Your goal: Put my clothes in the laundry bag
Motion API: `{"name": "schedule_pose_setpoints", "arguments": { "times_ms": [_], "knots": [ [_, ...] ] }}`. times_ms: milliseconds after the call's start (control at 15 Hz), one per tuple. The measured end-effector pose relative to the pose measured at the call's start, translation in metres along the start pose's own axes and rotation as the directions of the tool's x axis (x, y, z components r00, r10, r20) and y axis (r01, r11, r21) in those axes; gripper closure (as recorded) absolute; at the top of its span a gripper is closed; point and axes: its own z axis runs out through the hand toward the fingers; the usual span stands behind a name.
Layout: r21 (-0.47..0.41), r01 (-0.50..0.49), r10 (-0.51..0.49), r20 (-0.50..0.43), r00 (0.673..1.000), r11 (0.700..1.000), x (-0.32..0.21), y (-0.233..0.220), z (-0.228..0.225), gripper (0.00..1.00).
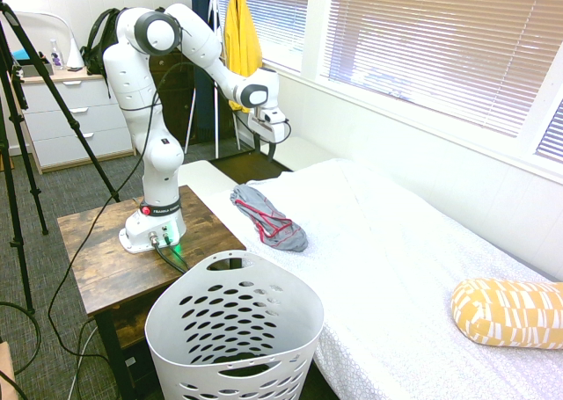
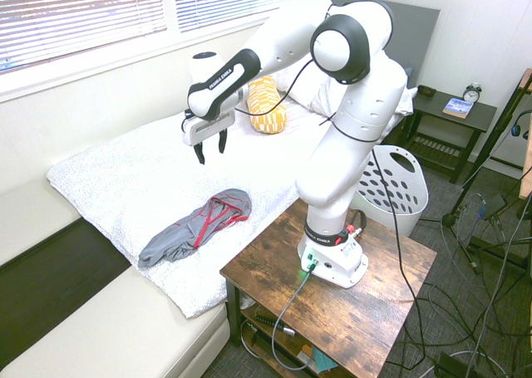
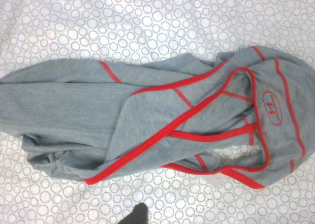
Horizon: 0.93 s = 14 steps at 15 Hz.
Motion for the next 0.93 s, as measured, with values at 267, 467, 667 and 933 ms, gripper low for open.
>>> {"name": "schedule_pose_setpoints", "arguments": {
  "times_ms": [267,467,667,933],
  "knots": [
    [-0.002,0.072,-0.072,0.030,0.997,0.997,-0.018,-0.033,0.060,0.00],
    [-0.011,0.116,-0.115,0.071,0.991,0.993,-0.029,-0.067,0.114,0.00],
    [-0.020,0.135,-0.131,0.129,0.983,0.991,-0.035,-0.094,0.164,0.00],
    [-0.066,0.212,-0.195,0.201,0.960,0.975,-0.067,-0.105,0.219,0.00]
  ]
}}
